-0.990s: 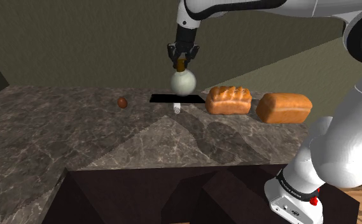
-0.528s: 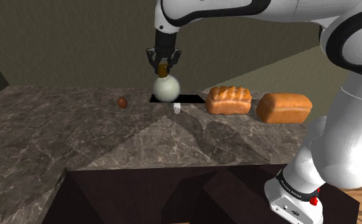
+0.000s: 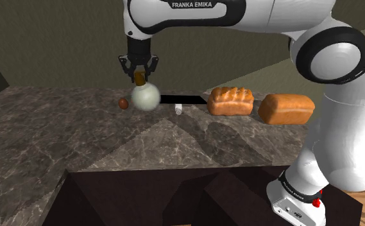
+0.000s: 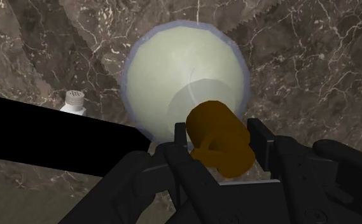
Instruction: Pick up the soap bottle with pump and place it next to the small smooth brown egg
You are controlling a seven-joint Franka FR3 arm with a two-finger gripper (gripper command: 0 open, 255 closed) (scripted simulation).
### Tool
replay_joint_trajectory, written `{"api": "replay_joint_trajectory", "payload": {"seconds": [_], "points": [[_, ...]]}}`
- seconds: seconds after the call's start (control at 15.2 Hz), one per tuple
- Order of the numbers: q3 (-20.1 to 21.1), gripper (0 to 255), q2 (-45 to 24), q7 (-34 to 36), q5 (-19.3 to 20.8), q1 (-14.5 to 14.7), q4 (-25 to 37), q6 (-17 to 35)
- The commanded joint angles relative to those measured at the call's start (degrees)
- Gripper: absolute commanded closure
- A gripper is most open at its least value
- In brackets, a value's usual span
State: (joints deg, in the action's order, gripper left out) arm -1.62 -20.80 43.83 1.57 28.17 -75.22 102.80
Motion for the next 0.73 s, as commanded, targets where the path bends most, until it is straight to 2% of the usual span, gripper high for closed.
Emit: {"api": "replay_joint_trajectory", "payload": {"seconds": [0.0, 0.26, 0.66], "points": [[0.5, 255, -4.5, 1.8, 0.3, 1.2, 6.2, -1.7], [1.2, 255, -14.0, 4.9, 0.9, 3.8, 20.4, -6.6], [1.2, 255, -12.2, 5.1, 0.9, 3.8, 12.8, -0.8]]}}
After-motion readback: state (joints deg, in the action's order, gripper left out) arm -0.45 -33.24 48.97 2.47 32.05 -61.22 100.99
